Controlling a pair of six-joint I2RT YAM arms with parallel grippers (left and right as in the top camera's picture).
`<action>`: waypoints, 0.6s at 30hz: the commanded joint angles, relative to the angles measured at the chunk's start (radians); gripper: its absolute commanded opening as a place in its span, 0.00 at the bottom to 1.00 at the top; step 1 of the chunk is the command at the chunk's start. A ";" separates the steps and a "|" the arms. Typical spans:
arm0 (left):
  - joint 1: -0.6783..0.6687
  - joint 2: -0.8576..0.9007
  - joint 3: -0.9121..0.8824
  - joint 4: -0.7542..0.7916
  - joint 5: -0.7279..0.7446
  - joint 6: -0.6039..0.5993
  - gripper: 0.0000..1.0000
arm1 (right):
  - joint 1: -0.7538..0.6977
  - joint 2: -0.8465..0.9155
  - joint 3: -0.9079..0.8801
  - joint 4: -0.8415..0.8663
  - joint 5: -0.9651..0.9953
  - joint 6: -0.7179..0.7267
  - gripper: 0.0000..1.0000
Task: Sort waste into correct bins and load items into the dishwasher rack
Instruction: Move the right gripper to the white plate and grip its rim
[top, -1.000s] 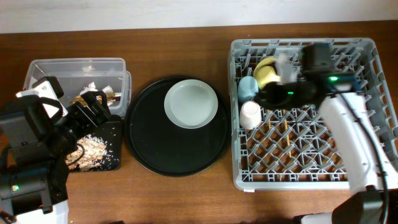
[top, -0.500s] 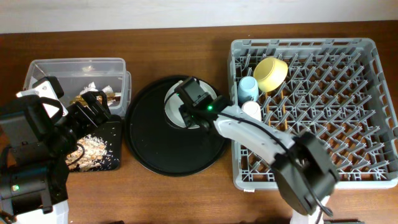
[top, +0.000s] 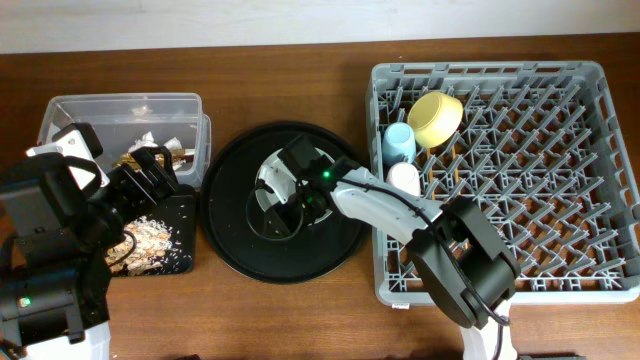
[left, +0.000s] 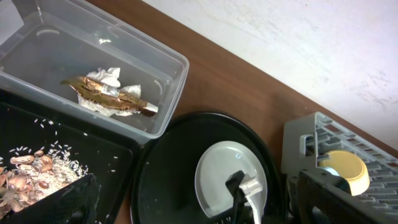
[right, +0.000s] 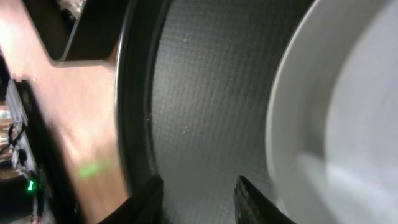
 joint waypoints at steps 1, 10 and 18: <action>0.002 -0.003 0.006 0.005 -0.007 0.019 0.99 | 0.003 -0.108 0.097 -0.134 0.282 -0.082 0.39; 0.002 -0.003 0.006 0.005 -0.006 0.019 0.99 | -0.086 -0.067 0.109 -0.183 0.879 0.138 0.34; 0.002 -0.003 0.006 0.005 -0.007 0.019 0.99 | -0.147 -0.035 0.109 -0.188 0.728 0.158 0.35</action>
